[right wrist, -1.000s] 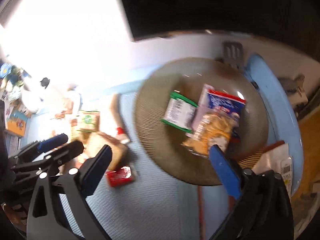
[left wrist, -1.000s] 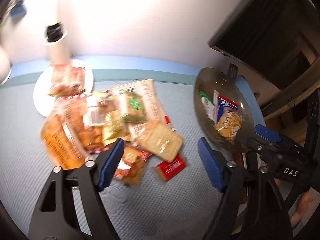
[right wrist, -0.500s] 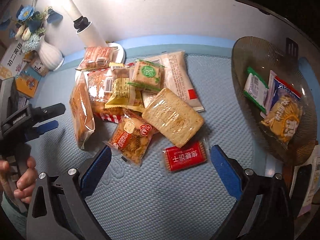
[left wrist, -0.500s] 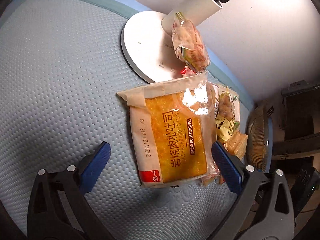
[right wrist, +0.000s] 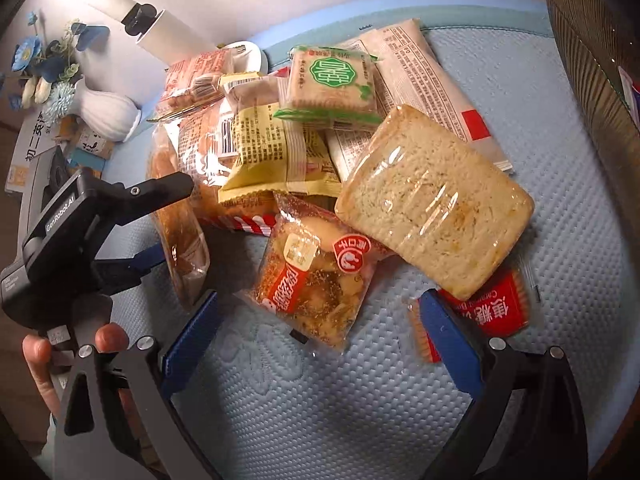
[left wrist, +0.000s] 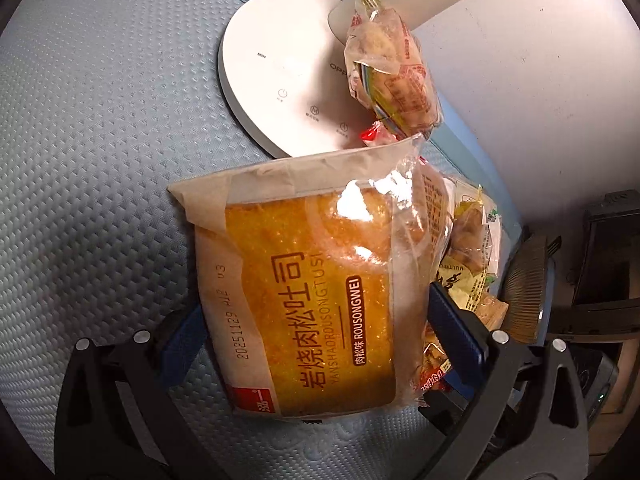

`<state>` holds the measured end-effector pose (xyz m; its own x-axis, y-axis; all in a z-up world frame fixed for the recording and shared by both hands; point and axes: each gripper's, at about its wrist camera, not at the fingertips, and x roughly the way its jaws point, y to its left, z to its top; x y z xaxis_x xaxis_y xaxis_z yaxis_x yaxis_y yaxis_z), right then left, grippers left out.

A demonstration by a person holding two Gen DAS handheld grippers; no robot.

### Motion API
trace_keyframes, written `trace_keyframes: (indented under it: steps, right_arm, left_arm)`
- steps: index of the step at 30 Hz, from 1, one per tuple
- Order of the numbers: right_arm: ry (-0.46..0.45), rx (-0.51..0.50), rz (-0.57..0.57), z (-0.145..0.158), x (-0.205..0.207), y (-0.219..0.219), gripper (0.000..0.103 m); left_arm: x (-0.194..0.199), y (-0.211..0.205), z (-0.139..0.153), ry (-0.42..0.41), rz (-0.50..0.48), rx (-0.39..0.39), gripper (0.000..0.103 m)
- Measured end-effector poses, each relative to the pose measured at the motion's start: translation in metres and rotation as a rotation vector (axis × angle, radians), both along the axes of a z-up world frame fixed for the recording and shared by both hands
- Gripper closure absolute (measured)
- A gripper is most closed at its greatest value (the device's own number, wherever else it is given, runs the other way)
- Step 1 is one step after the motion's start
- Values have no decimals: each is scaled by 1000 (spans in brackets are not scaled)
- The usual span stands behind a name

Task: Organize snacks
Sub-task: 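Grasp the orange bread loaf bag with the left tool while the right tool grasps the red pastry packet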

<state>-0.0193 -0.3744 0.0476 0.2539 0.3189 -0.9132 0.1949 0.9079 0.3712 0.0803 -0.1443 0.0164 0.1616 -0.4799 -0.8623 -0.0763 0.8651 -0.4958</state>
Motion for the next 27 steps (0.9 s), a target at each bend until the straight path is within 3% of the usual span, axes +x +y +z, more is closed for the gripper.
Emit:
trace_keyframes:
  steps: [3, 4, 7, 10, 14, 21, 27]
  right_arm:
    - [7, -4, -9, -5, 10, 5, 10]
    - [10, -8, -7, -9, 11, 7, 16]
    - [9, -89, -17, -12, 11, 16, 25]
    - [-19, -133, -1, -8, 7, 26, 42]
    - [-41, -159, 50, -6, 0, 38, 51]
    - [-71, -227, 188, 2, -25, 57, 54]
    - [-78, -341, 418, 0, -48, 80, 54]
  left_arm:
    - [-3, -16, 4, -30, -22, 68, 10]
    - [-5, -16, 5, -39, -27, 75, 15]
    - [-8, -9, 7, -46, -46, 48, 26]
    - [-14, -5, 9, -60, -75, 46, 28]
    - [-25, -6, 12, -79, -98, 53, 30]
    - [-54, -6, 21, -111, -231, 134, 30]
    - [-81, -8, 18, -116, -392, 206, 30]
